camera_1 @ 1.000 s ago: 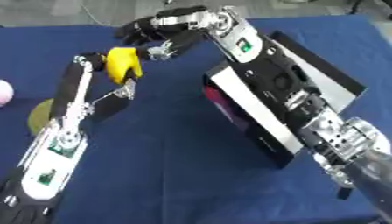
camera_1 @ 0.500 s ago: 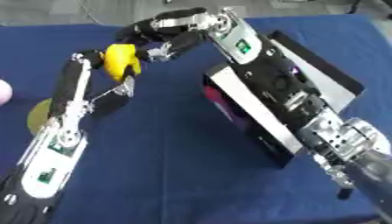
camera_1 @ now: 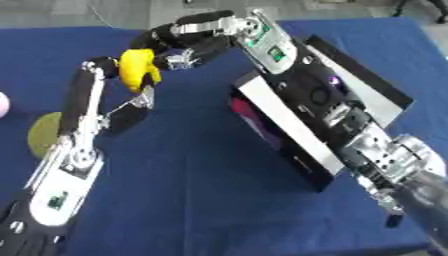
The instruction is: Pick up the objects with one hand, pass them to the other hand, and then place them into the box on the other side of the table.
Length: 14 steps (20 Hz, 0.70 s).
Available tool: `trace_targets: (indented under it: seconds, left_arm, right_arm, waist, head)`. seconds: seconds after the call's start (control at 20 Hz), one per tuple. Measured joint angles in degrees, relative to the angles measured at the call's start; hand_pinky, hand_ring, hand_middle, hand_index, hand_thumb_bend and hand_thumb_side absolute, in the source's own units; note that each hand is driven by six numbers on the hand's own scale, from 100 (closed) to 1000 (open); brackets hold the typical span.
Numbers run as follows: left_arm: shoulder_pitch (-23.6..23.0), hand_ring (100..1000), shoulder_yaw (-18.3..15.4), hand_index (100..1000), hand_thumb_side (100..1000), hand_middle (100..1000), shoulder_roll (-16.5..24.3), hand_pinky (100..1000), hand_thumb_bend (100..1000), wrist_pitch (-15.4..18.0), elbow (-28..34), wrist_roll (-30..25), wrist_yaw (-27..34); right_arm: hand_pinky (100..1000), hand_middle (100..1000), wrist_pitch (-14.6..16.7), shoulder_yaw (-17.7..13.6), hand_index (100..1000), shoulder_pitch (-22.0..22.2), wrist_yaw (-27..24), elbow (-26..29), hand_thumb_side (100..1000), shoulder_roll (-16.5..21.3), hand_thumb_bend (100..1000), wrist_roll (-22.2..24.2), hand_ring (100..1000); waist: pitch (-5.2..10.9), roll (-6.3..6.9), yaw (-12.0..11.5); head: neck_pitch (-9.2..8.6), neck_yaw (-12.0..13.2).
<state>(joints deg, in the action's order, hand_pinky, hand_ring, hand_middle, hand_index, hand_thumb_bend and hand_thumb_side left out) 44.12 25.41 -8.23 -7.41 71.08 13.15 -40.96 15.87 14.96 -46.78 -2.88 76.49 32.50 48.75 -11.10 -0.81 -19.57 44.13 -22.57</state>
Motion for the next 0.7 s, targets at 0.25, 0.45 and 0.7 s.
trace_targets:
  seconds: [0.25, 0.45, 0.7]
  left_arm:
    - [0.2, 646, -0.2, 552, 376, 438, -0.5, 732, 100, 0.1, -1.5, 0.6, -0.3]
    - [0.3, 646, -0.2, 551, 389, 437, -0.9, 733, 100, 0.5, -1.7, 1.1, -0.2]
    - [0.6, 645, -0.1, 552, 411, 435, -1.0, 734, 100, 1.1, -1.2, 1.6, 0.4]
  right_arm:
    - [1000, 1000, 0.0, 0.0, 1000, 0.0, -0.2, 0.4, 695, 0.0, 100, 0.4, 1000]
    - [1000, 1000, 0.1, 0.0, 1000, 0.0, 0.2, 0.5, 699, 0.0, 100, 0.5, 1000]
    - [1000, 1000, 0.3, 0.0, 1000, 0.0, 0.8, 0.3, 657, 0.0, 100, 0.4, 1000]
  waist:
    - [-0.02, 0.0, 0.1]
    - [-0.05, 0.0, 0.1]
    - [-0.16, -0.05, 0.1]
  head:
    - [0.0, 0.0]
    - [0.0, -0.3]
    - [0.0, -0.3]
